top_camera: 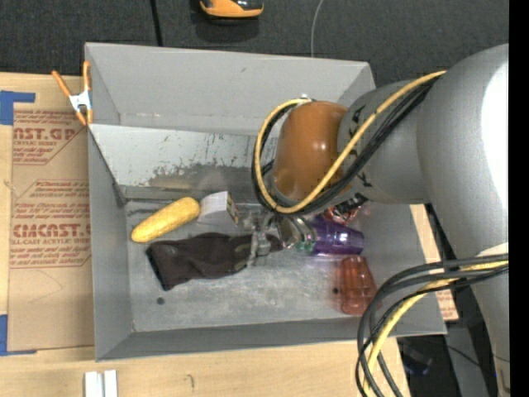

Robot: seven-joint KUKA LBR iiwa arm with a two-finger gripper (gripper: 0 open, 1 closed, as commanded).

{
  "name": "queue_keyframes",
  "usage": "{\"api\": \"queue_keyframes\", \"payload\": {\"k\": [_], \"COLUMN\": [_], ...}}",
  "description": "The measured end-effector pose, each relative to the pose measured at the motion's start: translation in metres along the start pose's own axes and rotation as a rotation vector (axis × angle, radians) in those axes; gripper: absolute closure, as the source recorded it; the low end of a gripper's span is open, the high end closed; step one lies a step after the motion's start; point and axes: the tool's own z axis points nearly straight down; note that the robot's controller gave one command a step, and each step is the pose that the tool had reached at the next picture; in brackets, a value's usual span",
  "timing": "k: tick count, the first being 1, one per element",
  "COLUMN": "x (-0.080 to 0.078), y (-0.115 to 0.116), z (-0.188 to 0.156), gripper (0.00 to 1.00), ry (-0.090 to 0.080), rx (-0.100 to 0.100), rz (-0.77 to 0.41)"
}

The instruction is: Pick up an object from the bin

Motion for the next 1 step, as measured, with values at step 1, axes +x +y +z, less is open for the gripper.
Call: {"api": "queue_keyframes", "payload": {"k": [1], "x": [0.0165], "y": [-0.0052], "z": [-0.1824], "gripper": [1.0], "ry": [-0.01], "rx": [0.002], "rz": [-0.033]}}
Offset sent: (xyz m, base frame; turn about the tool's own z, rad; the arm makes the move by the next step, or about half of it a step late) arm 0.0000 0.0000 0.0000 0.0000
